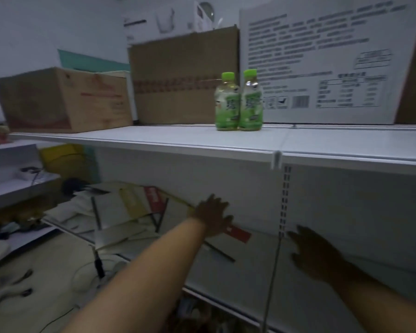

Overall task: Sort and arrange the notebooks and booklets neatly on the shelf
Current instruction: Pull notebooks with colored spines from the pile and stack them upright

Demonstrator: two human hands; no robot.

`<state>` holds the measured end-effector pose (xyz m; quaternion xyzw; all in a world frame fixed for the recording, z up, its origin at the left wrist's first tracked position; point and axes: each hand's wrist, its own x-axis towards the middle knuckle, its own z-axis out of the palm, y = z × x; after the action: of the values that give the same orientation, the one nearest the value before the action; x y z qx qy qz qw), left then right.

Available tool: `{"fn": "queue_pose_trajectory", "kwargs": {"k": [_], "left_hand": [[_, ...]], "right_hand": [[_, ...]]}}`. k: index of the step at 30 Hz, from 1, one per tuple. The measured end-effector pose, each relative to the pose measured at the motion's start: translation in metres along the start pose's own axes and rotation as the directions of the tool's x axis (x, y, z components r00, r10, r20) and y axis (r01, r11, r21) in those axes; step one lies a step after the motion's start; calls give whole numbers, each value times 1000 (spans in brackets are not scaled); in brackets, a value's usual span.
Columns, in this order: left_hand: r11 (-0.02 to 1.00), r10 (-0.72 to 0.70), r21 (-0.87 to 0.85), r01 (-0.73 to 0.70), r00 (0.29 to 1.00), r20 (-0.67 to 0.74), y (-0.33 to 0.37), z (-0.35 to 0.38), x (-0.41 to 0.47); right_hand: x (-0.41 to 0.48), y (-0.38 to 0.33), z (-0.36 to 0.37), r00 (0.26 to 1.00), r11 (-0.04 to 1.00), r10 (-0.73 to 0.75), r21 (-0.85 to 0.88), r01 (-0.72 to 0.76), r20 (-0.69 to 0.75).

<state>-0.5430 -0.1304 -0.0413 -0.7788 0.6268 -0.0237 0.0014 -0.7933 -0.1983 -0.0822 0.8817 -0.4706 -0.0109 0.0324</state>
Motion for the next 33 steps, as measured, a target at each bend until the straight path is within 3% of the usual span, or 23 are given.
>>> {"fn": "queue_pose_trajectory", "kwargs": {"k": [3,7,11,17,23,28,30,31,33], "left_hand": [[982,-171,85,166,984,49,-89,-11,-31],[974,-225,7,226,971,83,-152,-9,-62],[982,-188,18,187,980,61,-184,-6,-79],[993,-121,-1,122,990,74,-195,12,-67],[978,-82,-188,90,995,52,-185,23,-35],[907,-159,-396,144,987,-7,-188,18,-25],[828,-238,-532,174,970,-52,-194,20,-19],[697,-302,-694,183,952,-52,-196,21,-16],[259,-372,-950,175,926,68,-195,20,-9]], "right_hand": [[25,-92,-8,972,968,-234,92,234,-9],[53,-167,-6,945,938,-328,118,326,-2],[62,-212,0,934,930,-358,103,353,24],[80,-218,9,940,942,-325,127,311,108],[103,-199,56,981,984,-124,147,102,148],[114,-185,51,971,967,-240,91,237,15],[120,-183,37,969,965,-233,100,241,-84],[123,-184,29,966,970,-205,103,222,-158],[128,-195,8,951,972,-128,153,176,-281]]}}
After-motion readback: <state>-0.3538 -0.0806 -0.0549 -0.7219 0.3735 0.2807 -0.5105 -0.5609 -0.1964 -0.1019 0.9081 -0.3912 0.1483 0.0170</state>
